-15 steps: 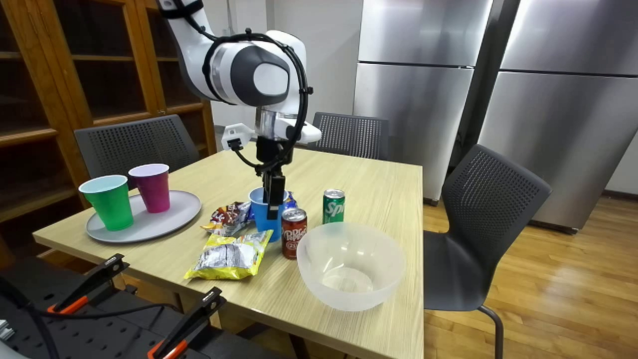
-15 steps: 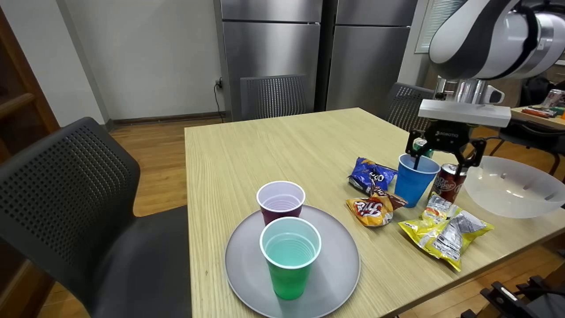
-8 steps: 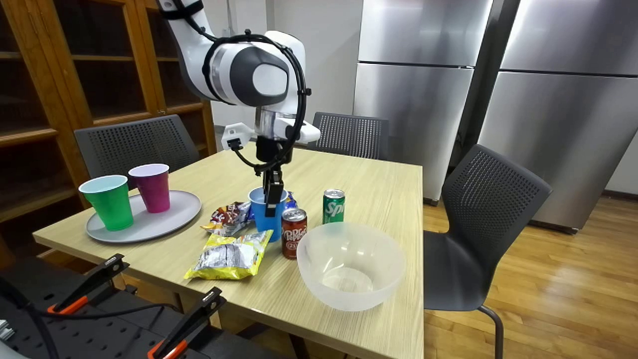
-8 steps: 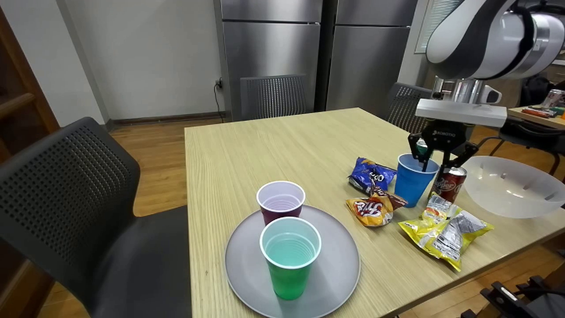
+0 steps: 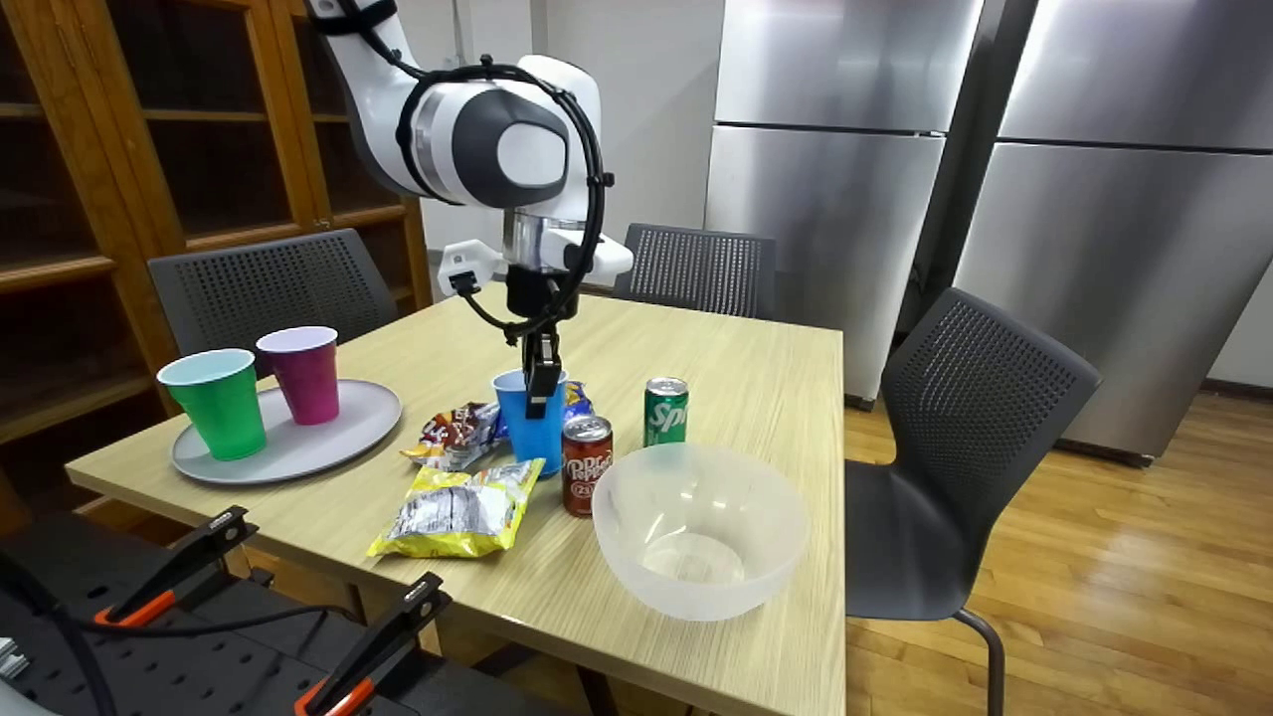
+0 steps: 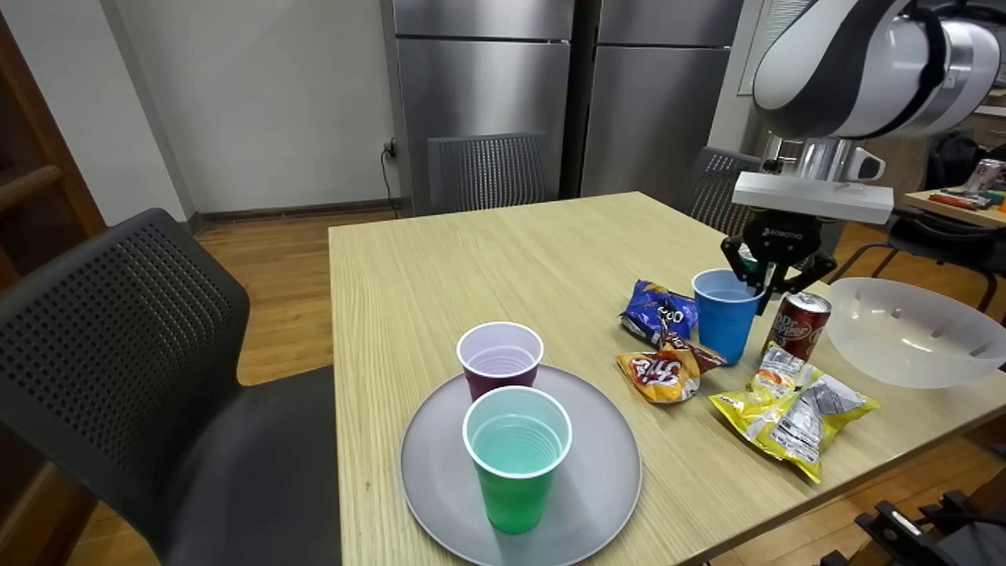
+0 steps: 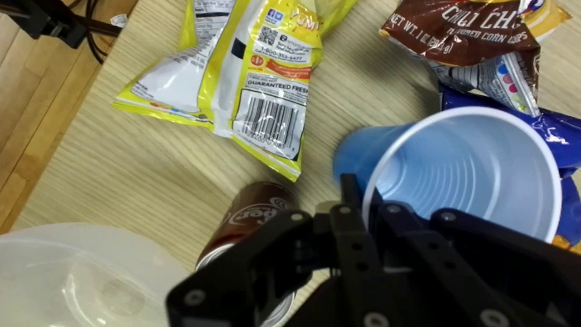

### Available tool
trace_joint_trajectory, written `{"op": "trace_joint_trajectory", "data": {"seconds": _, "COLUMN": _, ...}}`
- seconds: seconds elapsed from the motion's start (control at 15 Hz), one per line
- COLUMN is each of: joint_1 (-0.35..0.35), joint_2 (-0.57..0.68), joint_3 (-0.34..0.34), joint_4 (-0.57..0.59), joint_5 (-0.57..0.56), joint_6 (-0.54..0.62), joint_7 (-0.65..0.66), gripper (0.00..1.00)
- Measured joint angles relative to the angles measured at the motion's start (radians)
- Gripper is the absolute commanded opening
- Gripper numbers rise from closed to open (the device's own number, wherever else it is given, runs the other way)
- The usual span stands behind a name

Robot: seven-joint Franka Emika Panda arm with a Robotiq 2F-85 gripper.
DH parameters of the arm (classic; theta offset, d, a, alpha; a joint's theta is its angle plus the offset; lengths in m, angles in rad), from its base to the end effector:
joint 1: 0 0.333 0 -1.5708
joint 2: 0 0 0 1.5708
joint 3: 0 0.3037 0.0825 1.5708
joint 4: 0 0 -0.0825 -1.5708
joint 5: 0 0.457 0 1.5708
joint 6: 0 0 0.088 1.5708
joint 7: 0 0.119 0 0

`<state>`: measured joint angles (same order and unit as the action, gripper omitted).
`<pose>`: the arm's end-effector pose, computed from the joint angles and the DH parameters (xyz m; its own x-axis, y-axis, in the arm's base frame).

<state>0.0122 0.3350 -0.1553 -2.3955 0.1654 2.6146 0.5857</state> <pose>0.5037 -0.0839 0.0806 0.6393 -0.7625 -0.1000 -0.7624 -0.6454 0.0470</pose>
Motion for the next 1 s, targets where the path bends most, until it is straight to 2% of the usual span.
{"op": "trace_joint_trajectory", "data": {"seconds": 0.47, "joint_1": 0.049, "joint_2": -0.04, "joint_3": 0.0, "joint_4": -0.019, "joint_5": 0.0, "joint_6": 0.074, "joint_7": 0.032, "gripper": 0.01}}
{"op": "trace_joint_trajectory", "data": {"seconds": 1.0, "joint_1": 0.092, "joint_2": -0.173, "joint_3": 0.0, "joint_4": -0.137, "joint_5": -0.045, "joint_6": 0.162, "joint_7": 0.111, "gripper": 0.01}}
